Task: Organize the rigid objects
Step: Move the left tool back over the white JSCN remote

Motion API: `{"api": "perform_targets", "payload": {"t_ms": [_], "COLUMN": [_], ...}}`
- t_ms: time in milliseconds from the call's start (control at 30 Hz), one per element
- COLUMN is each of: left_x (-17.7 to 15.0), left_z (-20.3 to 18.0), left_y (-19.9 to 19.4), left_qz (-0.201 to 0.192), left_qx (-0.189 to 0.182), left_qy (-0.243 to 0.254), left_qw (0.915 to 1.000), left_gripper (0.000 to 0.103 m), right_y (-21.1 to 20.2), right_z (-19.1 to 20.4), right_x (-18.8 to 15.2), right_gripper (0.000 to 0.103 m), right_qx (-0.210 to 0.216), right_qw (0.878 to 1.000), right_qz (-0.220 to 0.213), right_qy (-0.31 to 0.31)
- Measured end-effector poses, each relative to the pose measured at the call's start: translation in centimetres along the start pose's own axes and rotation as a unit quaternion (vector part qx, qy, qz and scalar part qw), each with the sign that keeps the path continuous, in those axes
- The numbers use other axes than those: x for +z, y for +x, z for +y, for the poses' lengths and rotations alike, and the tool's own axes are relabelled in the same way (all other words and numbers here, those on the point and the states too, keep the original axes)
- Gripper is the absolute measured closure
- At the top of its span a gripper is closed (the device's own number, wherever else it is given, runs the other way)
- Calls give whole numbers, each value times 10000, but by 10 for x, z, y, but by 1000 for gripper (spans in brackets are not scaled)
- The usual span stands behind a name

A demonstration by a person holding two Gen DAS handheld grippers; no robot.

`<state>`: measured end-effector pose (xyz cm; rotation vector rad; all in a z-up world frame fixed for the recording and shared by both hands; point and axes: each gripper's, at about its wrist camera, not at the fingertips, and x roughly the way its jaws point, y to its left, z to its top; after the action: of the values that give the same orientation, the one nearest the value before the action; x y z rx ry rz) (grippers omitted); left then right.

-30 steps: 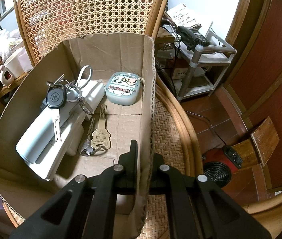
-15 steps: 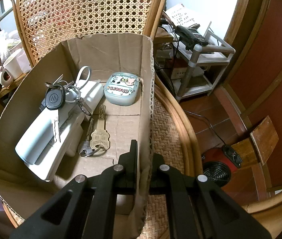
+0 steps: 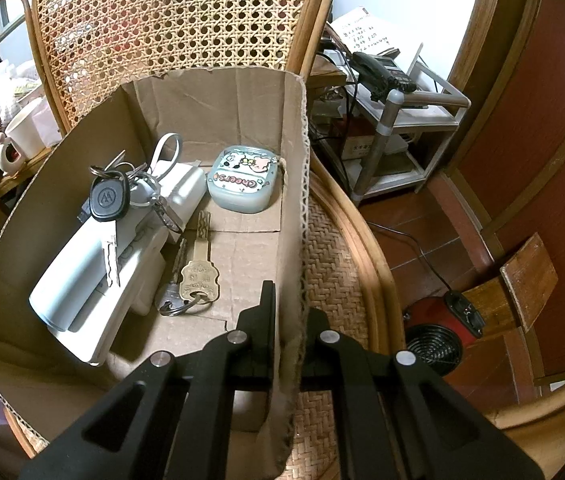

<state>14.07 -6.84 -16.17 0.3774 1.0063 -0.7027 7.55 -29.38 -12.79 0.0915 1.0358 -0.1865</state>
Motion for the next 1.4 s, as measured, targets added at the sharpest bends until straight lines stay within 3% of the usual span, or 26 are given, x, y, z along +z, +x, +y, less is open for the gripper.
{"api": "perform_targets", "payload": {"t_ms": [100,267,500,567,700,867,1167,1400], "left_x": [-1,-3,-2,-2,-4,-7,-10,1], "left_z": [1,-11,-16,-18,-19,-17,16,14], "left_y": [6,21,18,17,13,9,7,19], "left_qz": [110,316,137,99,175,228,249,87], "left_qx": [18,424,565,529,230,339,354,562], "left_qy": [22,409,592,650,667,624,-163,-535], "left_qw": [9999,9978,9966,9964,9974,9972,9989,9969], "left_gripper": [2,1,1,4,21,21,21,21], "right_y": [0,1,1,1,1,1,1,1], "right_z": [0,1,1,0,1,1,2,2], "right_x": [1,2,2,2,2,1,1,1], "right_gripper": [95,95,95,95,95,95,95,95], "right_qx": [-24,-42,-29,-31,-29,-30,-49,-53], "right_qw": [10000,10000,10000,10000,10000,10000,10000,10000], "right_qz": [-8,-14,-17,-17,-19,-22,-27,-28], "right_qy": [9,25,31,30,26,25,27,37]}}
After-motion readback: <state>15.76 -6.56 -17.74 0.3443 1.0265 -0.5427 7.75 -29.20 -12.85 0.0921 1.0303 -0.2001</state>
